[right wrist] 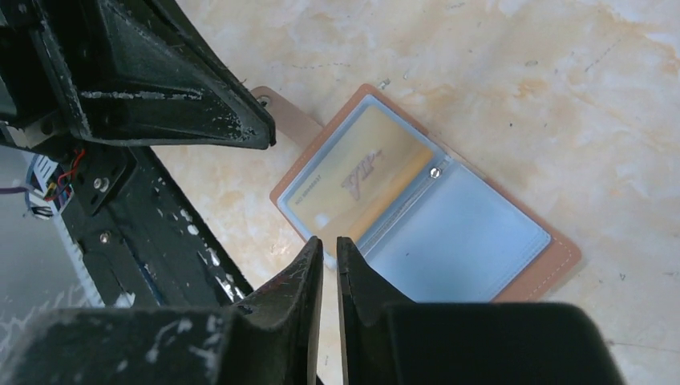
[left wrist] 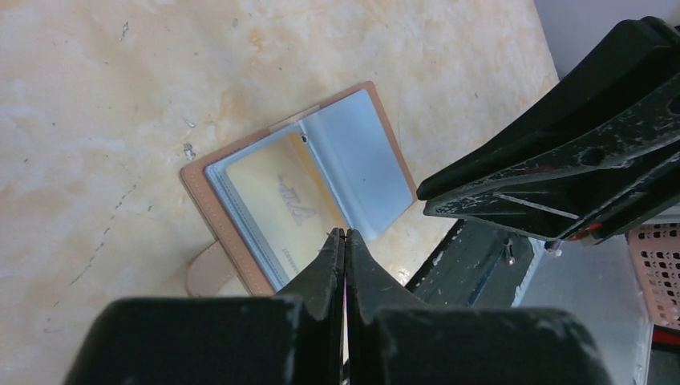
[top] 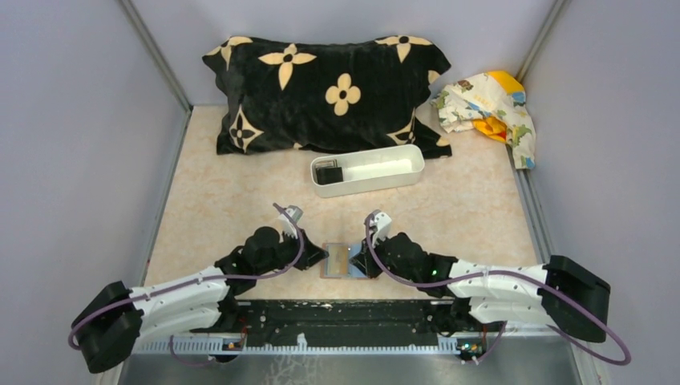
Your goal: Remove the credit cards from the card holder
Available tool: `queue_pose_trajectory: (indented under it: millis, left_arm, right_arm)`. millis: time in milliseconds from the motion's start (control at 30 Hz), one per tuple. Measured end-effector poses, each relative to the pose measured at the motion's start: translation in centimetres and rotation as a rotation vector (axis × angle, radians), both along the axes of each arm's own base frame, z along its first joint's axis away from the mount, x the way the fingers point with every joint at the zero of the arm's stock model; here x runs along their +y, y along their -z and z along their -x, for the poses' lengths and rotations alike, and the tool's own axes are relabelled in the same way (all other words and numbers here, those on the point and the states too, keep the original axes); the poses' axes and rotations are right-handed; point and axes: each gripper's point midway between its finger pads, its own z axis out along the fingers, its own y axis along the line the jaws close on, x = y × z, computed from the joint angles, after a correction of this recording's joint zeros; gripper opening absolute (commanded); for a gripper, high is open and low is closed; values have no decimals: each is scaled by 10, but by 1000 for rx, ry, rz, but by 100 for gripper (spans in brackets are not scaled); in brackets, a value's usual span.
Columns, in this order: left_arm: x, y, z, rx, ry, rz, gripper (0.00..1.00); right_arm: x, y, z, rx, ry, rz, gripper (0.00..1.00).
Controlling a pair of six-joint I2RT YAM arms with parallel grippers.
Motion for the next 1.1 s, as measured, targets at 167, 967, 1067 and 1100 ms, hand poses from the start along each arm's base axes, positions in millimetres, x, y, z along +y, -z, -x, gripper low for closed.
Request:
queue_pose_trajectory:
  millis: [167, 967, 1067, 1100]
  left_arm:
    - [0, 28, 3, 47, 11, -45, 0]
    - [5, 65, 10, 133, 4, -103, 0]
    - [5, 65, 10, 135, 2, -102, 0]
    - [5, 65, 10, 136, 1, -102, 0]
  right_arm:
    - [0, 4, -2, 45, 57, -43, 19]
    - [3, 52, -2, 259, 162, -11, 38]
    - [8, 57, -1, 277, 150, -17, 38]
    - [11, 57, -1, 281, 146, -26, 38]
